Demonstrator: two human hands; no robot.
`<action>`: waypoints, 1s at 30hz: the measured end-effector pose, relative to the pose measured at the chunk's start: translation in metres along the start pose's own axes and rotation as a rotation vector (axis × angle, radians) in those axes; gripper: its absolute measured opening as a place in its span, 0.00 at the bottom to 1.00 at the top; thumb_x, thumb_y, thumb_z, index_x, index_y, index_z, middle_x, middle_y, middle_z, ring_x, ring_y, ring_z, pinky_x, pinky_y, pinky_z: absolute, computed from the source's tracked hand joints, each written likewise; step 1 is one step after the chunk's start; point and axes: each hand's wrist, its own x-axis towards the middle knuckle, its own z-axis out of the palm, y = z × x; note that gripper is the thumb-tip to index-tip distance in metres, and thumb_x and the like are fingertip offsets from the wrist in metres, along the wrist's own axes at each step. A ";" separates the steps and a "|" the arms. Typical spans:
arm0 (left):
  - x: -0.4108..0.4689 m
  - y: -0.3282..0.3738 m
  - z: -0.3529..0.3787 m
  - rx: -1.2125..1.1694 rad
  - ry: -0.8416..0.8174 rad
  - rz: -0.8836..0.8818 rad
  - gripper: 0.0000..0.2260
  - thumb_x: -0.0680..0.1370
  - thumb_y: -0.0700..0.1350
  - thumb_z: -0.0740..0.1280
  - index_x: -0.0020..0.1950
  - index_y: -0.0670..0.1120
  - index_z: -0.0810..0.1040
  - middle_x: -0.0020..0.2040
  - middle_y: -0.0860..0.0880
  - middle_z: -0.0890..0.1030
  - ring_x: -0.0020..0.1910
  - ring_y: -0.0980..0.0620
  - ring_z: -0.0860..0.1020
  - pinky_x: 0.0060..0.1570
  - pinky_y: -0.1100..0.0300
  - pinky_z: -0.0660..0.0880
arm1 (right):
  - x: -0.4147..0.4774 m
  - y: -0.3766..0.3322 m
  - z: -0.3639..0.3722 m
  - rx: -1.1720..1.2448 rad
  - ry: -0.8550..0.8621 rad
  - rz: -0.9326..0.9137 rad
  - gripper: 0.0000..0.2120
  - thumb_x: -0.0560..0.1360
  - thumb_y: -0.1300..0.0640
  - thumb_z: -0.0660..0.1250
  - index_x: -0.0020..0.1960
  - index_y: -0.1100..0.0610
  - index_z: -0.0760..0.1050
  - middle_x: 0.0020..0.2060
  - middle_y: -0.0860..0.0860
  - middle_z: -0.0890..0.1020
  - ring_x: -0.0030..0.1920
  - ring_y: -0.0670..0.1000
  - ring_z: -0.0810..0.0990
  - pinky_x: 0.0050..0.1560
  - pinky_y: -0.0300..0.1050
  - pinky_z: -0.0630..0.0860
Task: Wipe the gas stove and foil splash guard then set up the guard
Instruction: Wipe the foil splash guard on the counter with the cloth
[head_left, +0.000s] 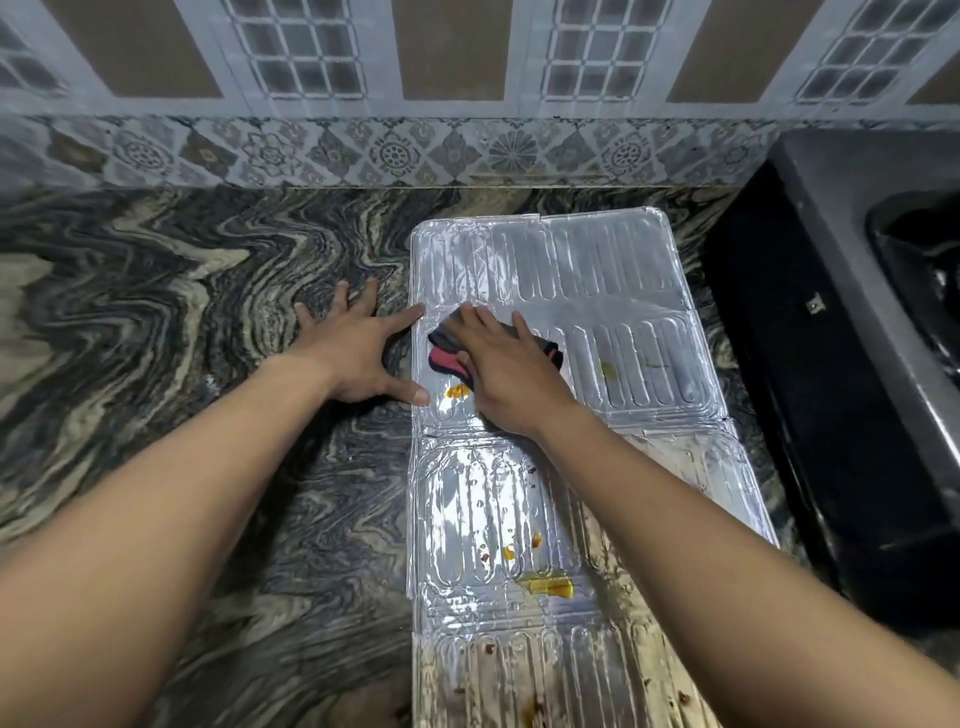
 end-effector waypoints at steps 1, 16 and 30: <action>0.000 0.000 0.000 -0.005 -0.001 0.000 0.53 0.59 0.75 0.71 0.78 0.69 0.46 0.82 0.46 0.39 0.79 0.38 0.38 0.71 0.27 0.42 | -0.003 0.002 0.000 0.006 -0.007 -0.023 0.26 0.83 0.59 0.55 0.79 0.50 0.55 0.80 0.52 0.54 0.79 0.51 0.49 0.77 0.56 0.41; -0.009 0.007 -0.006 0.020 -0.024 0.008 0.52 0.62 0.74 0.70 0.79 0.65 0.46 0.81 0.47 0.36 0.78 0.37 0.36 0.70 0.26 0.39 | -0.059 0.011 -0.008 -0.067 -0.071 -0.196 0.35 0.73 0.70 0.60 0.77 0.48 0.62 0.79 0.50 0.57 0.79 0.49 0.50 0.77 0.54 0.39; -0.046 0.031 0.025 -0.005 -0.096 -0.052 0.60 0.58 0.76 0.72 0.79 0.64 0.38 0.79 0.47 0.31 0.77 0.38 0.31 0.70 0.26 0.39 | -0.050 0.019 -0.008 -0.048 -0.051 -0.177 0.32 0.77 0.68 0.61 0.77 0.46 0.61 0.79 0.49 0.57 0.79 0.50 0.53 0.78 0.54 0.43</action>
